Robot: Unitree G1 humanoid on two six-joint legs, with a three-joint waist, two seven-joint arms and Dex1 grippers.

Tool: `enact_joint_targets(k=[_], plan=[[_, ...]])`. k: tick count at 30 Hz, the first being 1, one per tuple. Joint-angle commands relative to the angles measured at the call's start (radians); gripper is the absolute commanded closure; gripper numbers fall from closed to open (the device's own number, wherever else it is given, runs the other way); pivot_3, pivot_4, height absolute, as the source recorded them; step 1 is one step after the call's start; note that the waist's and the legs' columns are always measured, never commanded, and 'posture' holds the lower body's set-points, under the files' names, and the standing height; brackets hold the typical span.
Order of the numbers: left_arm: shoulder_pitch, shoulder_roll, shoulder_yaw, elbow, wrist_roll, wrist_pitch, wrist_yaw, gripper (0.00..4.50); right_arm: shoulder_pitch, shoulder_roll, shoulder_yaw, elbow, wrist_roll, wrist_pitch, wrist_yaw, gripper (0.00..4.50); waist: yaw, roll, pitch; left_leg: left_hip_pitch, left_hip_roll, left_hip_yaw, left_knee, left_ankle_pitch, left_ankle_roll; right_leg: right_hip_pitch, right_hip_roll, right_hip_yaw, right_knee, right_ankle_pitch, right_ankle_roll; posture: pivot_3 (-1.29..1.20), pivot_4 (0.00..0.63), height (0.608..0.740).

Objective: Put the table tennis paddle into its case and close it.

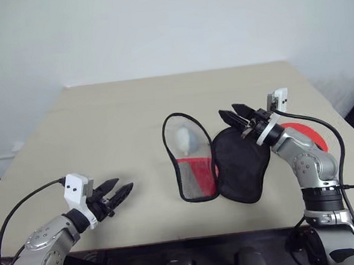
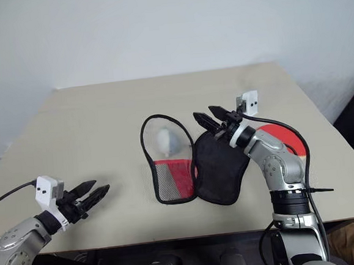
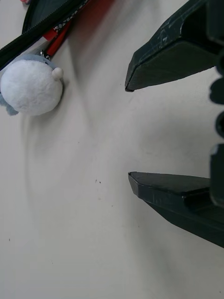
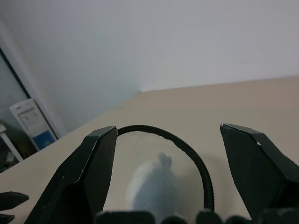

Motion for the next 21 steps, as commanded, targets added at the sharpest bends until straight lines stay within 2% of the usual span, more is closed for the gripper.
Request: enact_joint_targets(k=[1, 6, 9, 13, 21], plan=[[-0.039, 0.019, 0.015, -0.022, -0.012, -0.003, -0.003, 1.62, -0.035, 0.003, -0.025, 0.008, -0.015, -0.065, -0.001, 0.69, 0.000, 0.000, 0.000, 0.000, 0.000, 0.000, 0.000, 0.000, 0.000, 0.000, 0.000, 0.000, 0.000, 0.000, 0.000, 0.00, 0.000, 0.740], [-0.099, 0.005, -0.022, 0.022, 0.014, -0.023, -0.011, 1.62, -0.037, 0.011, -0.040, 0.038, -0.070, -0.129, -0.065, 0.69, 0.000, 0.000, 0.000, 0.000, 0.000, 0.000, 0.000, 0.000, 0.000, 0.000, 0.000, 0.000, 0.000, 0.000, 0.000, 0.00, 0.000, 0.740], [-0.112, 0.004, -0.042, -0.013, -0.004, -0.004, -0.022, 1.62, -0.027, -0.016, -0.028, -0.006, -0.111, -0.021, -0.175, 0.69, -0.001, 0.000, 0.000, 0.000, 0.000, 0.000, 0.000, 0.000, 0.000, -0.001, 0.001, 0.001, 0.000, 0.000, -0.001, 0.00, 0.000, 0.740], [-0.135, 0.012, -0.101, -0.045, -0.013, 0.044, -0.036, 1.62, -0.001, -0.087, -0.017, -0.040, -0.159, 0.076, -0.228, 0.69, 0.001, -0.001, 0.000, -0.001, 0.000, 0.001, 0.000, 0.000, 0.000, -0.002, 0.001, 0.002, 0.001, 0.001, -0.001, 0.00, 0.000, 0.740], [-0.224, 0.017, -0.260, 0.005, 0.040, 0.051, -0.095, 1.62, 0.090, -0.184, -0.181, -0.165, -0.108, 0.311, -0.344, 0.69, 0.011, -0.002, 0.000, -0.002, 0.001, 0.003, 0.000, 0.000, 0.000, -0.003, 0.001, 0.003, 0.000, 0.000, -0.001, 0.00, 0.000, 0.740]])
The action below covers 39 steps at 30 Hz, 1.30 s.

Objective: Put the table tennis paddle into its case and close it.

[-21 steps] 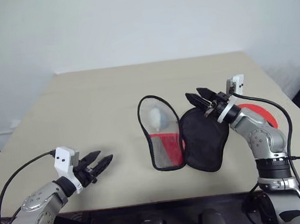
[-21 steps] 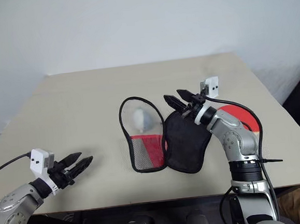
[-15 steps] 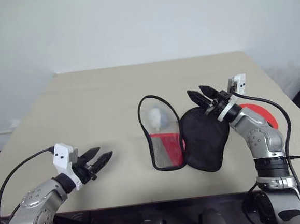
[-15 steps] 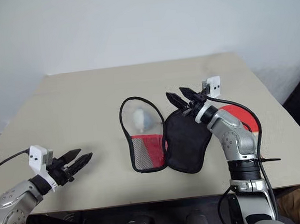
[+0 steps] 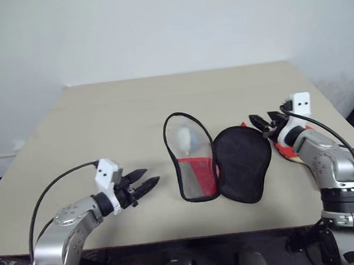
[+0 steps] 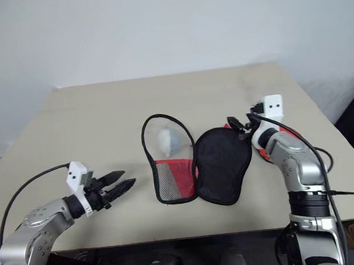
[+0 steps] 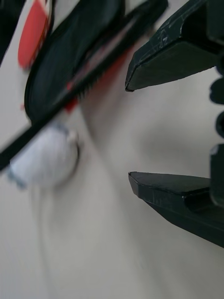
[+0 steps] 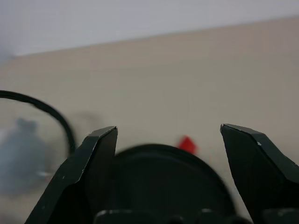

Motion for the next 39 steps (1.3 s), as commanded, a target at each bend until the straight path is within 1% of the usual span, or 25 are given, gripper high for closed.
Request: enact_joint_targets(k=[1, 4, 7, 13, 17, 22, 28, 31, 33, 36, 37, 38, 39], plan=[[-0.037, 0.020, -0.042, 0.012, 0.015, -0.004, -0.043, 1.62, 0.064, -0.061, -0.082, -0.129, 0.035, 0.094, -0.014, 0.69, 0.002, 0.000, 0.000, -0.001, 0.000, 0.000, 0.000, 0.000, 0.000, -0.001, 0.000, 0.000, 0.000, 0.000, 0.000, 0.00, 0.000, 0.740], [-0.069, 0.012, -0.091, 0.045, 0.037, -0.009, -0.058, 1.62, 0.164, -0.158, -0.123, -0.166, 0.023, 0.141, 0.020, 0.69, 0.013, -0.001, 0.000, -0.006, 0.000, 0.002, 0.002, 0.000, 0.001, -0.004, 0.000, 0.001, 0.000, 0.000, 0.000, 0.00, 0.000, 0.740], [-0.092, 0.009, -0.133, 0.069, 0.054, -0.023, -0.086, 1.62, 0.245, -0.219, -0.168, -0.208, 0.054, 0.202, 0.056, 0.69, 0.014, -0.002, 0.001, -0.008, 0.000, 0.005, 0.004, 0.000, 0.001, -0.007, 0.000, 0.003, 0.000, 0.001, 0.002, 0.00, 0.000, 0.740], [-0.139, -0.010, -0.161, 0.123, 0.079, -0.041, -0.097, 1.62, 0.359, -0.243, -0.231, -0.266, 0.055, 0.242, 0.062, 0.69, 0.015, -0.006, 0.001, -0.008, 0.003, 0.013, 0.006, -0.002, 0.004, -0.008, 0.000, 0.006, 0.000, 0.002, 0.003, 0.00, 0.000, 0.740], [-0.150, -0.012, -0.173, 0.136, 0.086, -0.049, -0.105, 1.62, 0.429, -0.245, -0.232, -0.287, 0.054, 0.246, 0.081, 0.69, 0.015, -0.007, 0.002, -0.009, 0.003, 0.016, 0.011, -0.005, 0.008, -0.008, 0.000, 0.009, -0.001, 0.003, 0.005, 0.00, 0.000, 0.740], [-0.163, -0.013, -0.168, 0.151, 0.090, -0.052, -0.114, 1.62, 0.450, -0.234, -0.235, -0.290, 0.042, 0.260, 0.056, 0.69, 0.015, -0.008, 0.002, -0.009, 0.003, 0.019, 0.013, -0.005, 0.008, -0.008, 0.000, 0.011, -0.001, 0.004, 0.007, 0.00, 0.000, 0.740], [-0.166, -0.017, -0.169, 0.160, 0.099, -0.061, -0.114, 1.62, 0.462, -0.244, -0.223, -0.223, 0.021, 0.228, 0.076, 0.69, 0.016, -0.010, 0.002, -0.009, 0.003, 0.019, 0.014, -0.005, 0.008, -0.007, 0.000, 0.011, -0.002, 0.004, 0.007, 0.00, 0.000, 0.740], [-0.172, -0.021, -0.167, 0.163, 0.102, -0.059, -0.115, 1.62, 0.454, -0.242, -0.200, -0.178, 0.011, 0.228, 0.082, 0.69, 0.016, -0.010, 0.002, -0.009, 0.003, 0.019, 0.014, -0.005, 0.008, -0.007, 0.000, 0.011, -0.002, 0.005, 0.007, 0.00, 0.000, 0.740], [-0.177, -0.023, -0.164, 0.163, 0.102, -0.057, -0.115, 1.62, 0.451, -0.241, -0.176, -0.129, -0.015, 0.192, 0.089, 0.69, 0.015, -0.011, 0.002, -0.009, 0.003, 0.019, 0.014, -0.005, 0.009, -0.007, 0.000, 0.011, -0.002, 0.005, 0.007, 0.00, 0.000, 0.740], [-0.177, -0.025, -0.161, 0.161, 0.100, -0.054, -0.114, 1.62, 0.435, -0.242, -0.145, -0.081, -0.040, 0.162, 0.094, 0.69, 0.014, -0.016, 0.001, -0.008, 0.003, 0.019, 0.014, -0.005, 0.008, -0.006, 0.000, 0.011, -0.002, 0.005, 0.007, 0.00, 0.000, 0.740], [-0.175, -0.024, -0.161, 0.160, 0.102, -0.055, -0.114, 1.62, 0.428, -0.239, -0.142, -0.066, -0.047, 0.157, 0.090, 1.06, 0.014, -0.017, 0.001, -0.008, 0.003, 0.019, 0.014, -0.005, 0.008, -0.006, 0.000, 0.011, -0.002, 0.005, 0.007, 0.00, 0.000, 0.740], [-0.174, -0.024, -0.160, 0.159, 0.103, -0.055, -0.113, 1.62, 0.424, -0.236, -0.140, -0.060, -0.051, 0.151, 0.090, 1.28, 0.014, -0.019, 0.001, -0.008, 0.003, 0.019, 0.015, -0.005, 0.009, -0.005, 0.000, 0.011, -0.002, 0.005, 0.008, 0.00, 0.000, 0.740], [-0.172, -0.023, -0.159, 0.158, 0.104, -0.055, -0.113, 1.62, 0.421, -0.233, -0.139, -0.052, -0.056, 0.139, 0.091, 1.58, 0.015, -0.020, 0.001, -0.008, 0.003, 0.019, 0.016, -0.005, 0.009, -0.005, 0.000, 0.011, -0.002, 0.005, 0.008, 0.00, 0.000, 0.740]])
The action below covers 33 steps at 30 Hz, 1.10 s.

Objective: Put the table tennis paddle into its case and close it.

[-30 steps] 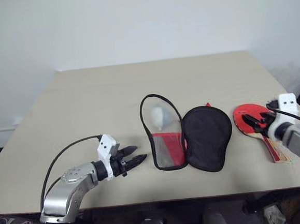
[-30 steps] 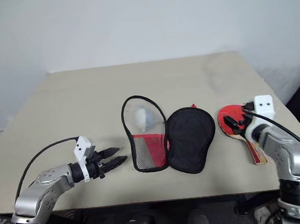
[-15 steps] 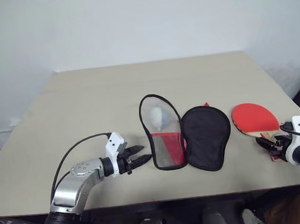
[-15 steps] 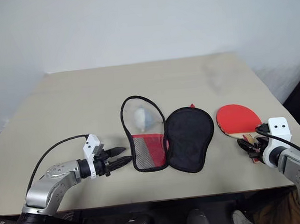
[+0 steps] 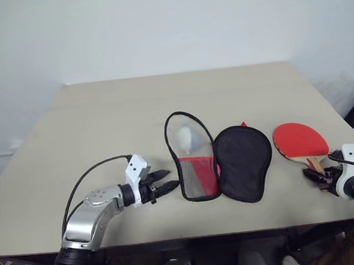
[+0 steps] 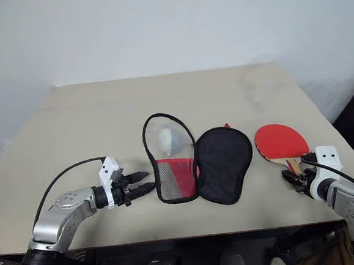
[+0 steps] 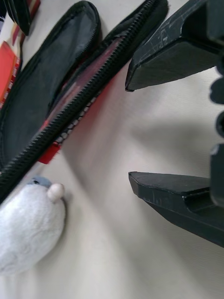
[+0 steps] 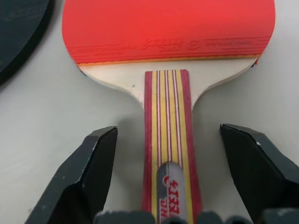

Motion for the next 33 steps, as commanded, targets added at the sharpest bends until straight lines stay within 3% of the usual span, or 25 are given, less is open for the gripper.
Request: enact_joint_targets(k=[1, 5, 10, 16, 21, 25, 33], plan=[[-0.008, 0.006, 0.022, -0.020, -0.002, -0.013, -0.003, 1.62, -0.024, 0.003, 0.007, 0.034, -0.028, -0.035, -0.008, 1.97, 0.001, -0.002, 0.000, 0.000, 0.000, 0.000, 0.000, 0.000, 0.000, 0.000, 0.000, 0.000, 0.000, 0.000, 0.000, 0.00, 0.000, 0.740], [-0.004, 0.007, 0.024, -0.021, -0.002, -0.013, -0.004, 1.62, -0.031, 0.025, -0.008, 0.026, -0.032, -0.049, -0.028, 3.32, 0.000, -0.002, 0.000, 0.000, 0.000, 0.000, 0.000, 0.000, 0.000, 0.000, 0.000, 0.000, 0.000, 0.000, 0.000, 0.00, 0.000, 0.740], [-0.009, 0.009, 0.020, -0.015, 0.001, -0.013, -0.008, 1.62, -0.039, 0.050, -0.067, -0.059, 0.006, -0.013, -0.049, 3.35, 0.000, -0.003, 0.001, 0.000, 0.000, 0.000, 0.001, 0.000, 0.000, 0.000, 0.000, 0.000, 0.000, 0.000, 0.000, 0.00, 0.000, 0.740], [-0.027, 0.010, 0.009, 0.007, 0.007, -0.011, -0.023, 1.62, -0.083, 0.142, -0.175, -0.329, 0.166, 0.169, -0.117, 3.35, 0.001, 0.004, 0.001, -0.002, 0.000, 0.000, -0.001, 0.000, 0.000, -0.003, 0.000, 0.001, 0.001, 0.001, 0.000, 0.00, 0.000, 0.740], [-0.055, 0.005, -0.008, 0.035, 0.017, -0.005, -0.036, 1.62, -0.111, 0.231, -0.108, -0.528, 0.234, 0.293, -0.191, 3.35, 0.002, 0.003, 0.001, -0.002, 0.000, -0.001, 0.000, 0.000, 0.000, -0.003, 0.000, 0.001, 0.001, 0.001, 0.000, 0.00, 0.000, 0.740], [-0.069, 0.001, -0.024, 0.047, 0.022, -0.002, -0.047, 1.62, -0.139, 0.375, -0.058, -0.621, 0.284, 0.419, -0.278, 3.35, 0.002, 0.003, 0.001, -0.002, 0.000, -0.001, 0.000, 0.000, 0.000, -0.003, 0.000, 0.001, 0.001, 0.001, 0.000, 0.00, 0.000, 0.740], [-0.091, 0.000, -0.034, 0.064, 0.031, 0.002, -0.058, 1.62, -0.111, 0.530, -0.055, -0.645, 0.274, 0.506, -0.359, 3.35, 0.002, 0.004, 0.001, -0.001, 0.000, -0.001, -0.001, 0.000, 0.000, -0.003, 0.000, 0.001, 0.001, 0.002, -0.002, 0.00, 0.000, 0.740]])
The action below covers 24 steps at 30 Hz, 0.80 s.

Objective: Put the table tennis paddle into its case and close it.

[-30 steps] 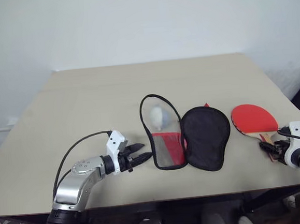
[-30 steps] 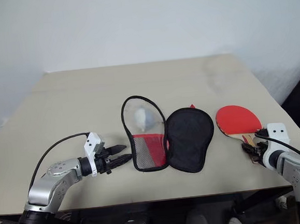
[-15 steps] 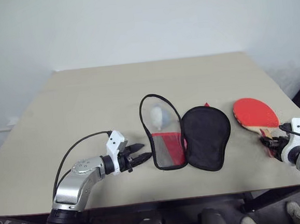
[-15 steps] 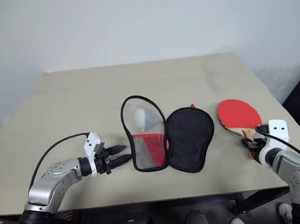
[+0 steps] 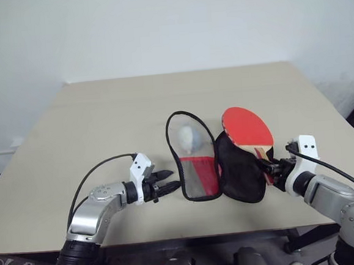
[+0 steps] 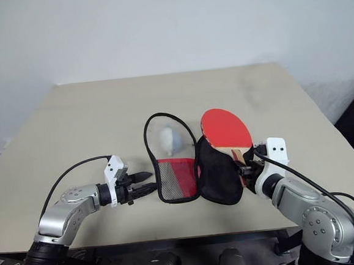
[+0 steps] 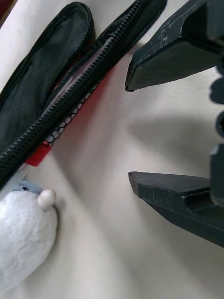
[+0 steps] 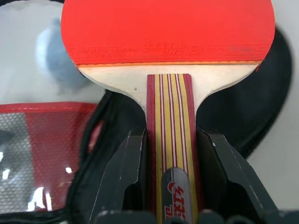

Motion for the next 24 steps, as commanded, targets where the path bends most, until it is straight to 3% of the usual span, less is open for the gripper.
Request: enact_joint_targets(k=[1, 9, 24], plan=[[-0.034, 0.002, 0.004, -0.004, -0.001, -0.002, -0.014, 1.62, -0.004, 0.045, -0.026, -0.047, -0.004, 0.014, -0.038, 3.35, 0.000, 0.000, 0.000, 0.000, 0.000, 0.000, 0.000, 0.000, 0.000, 0.000, 0.000, 0.000, 0.000, 0.000, 0.000, 0.00, 0.000, 0.740], [-0.050, -0.008, -0.005, 0.005, 0.006, 0.002, -0.016, 1.62, 0.015, 0.125, 0.000, -0.045, -0.043, 0.059, -0.084, 3.35, -0.002, 0.001, 0.000, 0.001, 0.000, 0.000, -0.001, 0.000, 0.000, -0.001, 0.000, 0.000, 0.001, 0.000, 0.000, 0.00, 0.000, 0.740], [-0.044, -0.029, -0.006, 0.013, 0.017, -0.003, -0.008, 1.62, -0.007, 0.148, 0.031, 0.017, -0.177, 0.040, -0.130, 3.35, -0.001, 0.001, -0.001, 0.001, 0.000, 0.000, 0.000, 0.000, 0.000, 0.000, 0.000, 0.000, 0.001, 0.000, 0.000, 0.00, 0.000, 0.740]])
